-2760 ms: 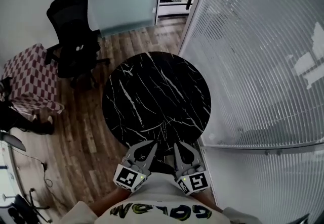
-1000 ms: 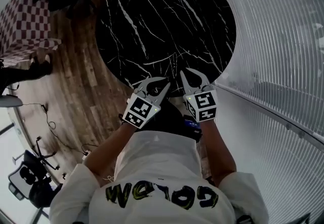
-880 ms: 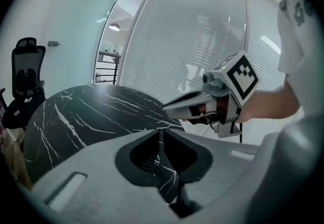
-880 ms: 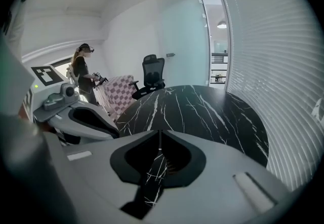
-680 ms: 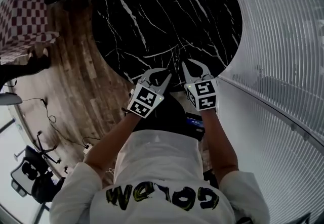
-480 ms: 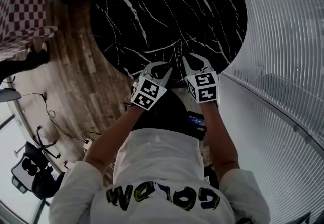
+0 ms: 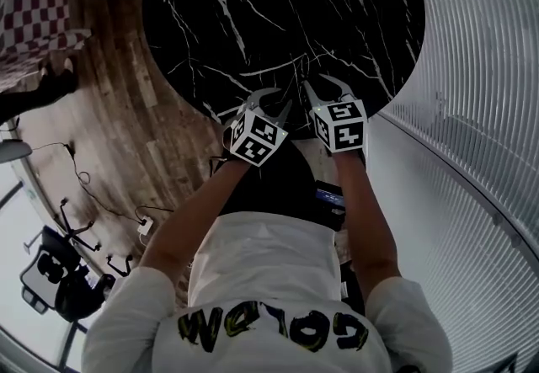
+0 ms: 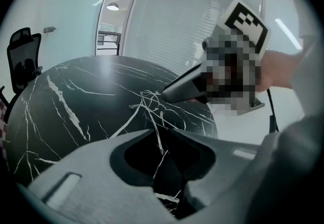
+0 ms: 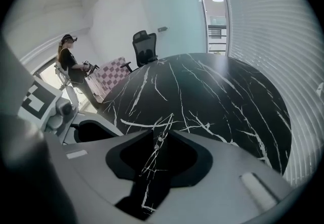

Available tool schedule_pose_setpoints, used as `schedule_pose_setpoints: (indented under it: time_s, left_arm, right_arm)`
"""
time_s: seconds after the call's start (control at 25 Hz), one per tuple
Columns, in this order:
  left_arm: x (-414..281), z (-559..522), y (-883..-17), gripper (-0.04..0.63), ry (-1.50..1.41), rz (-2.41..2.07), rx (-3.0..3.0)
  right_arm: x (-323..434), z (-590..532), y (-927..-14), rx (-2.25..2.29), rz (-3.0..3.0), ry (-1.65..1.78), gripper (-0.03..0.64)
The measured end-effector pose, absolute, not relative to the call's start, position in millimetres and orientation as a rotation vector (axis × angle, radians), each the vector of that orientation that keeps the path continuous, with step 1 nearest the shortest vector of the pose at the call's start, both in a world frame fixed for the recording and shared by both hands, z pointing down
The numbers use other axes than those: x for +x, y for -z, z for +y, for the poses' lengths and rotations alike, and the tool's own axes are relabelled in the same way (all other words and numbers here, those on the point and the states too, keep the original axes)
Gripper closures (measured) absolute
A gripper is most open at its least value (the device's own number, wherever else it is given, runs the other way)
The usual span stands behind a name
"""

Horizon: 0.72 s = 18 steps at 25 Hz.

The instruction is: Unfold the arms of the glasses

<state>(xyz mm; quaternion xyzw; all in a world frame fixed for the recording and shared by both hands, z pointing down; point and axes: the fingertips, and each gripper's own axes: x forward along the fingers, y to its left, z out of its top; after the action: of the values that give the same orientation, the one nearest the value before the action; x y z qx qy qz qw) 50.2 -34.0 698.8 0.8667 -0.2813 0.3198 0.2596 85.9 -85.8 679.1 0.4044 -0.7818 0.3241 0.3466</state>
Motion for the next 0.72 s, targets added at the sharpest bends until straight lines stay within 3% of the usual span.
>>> schedule_pose_setpoints:
  time_s: [0.72]
  left_arm:
    - [55.2,-34.2,-719.1,0.566,-0.897,-0.776,2.323]
  right_arm:
    - [84.9,-77.9,-705.3,0.999,-1.984,-0.947,0.537]
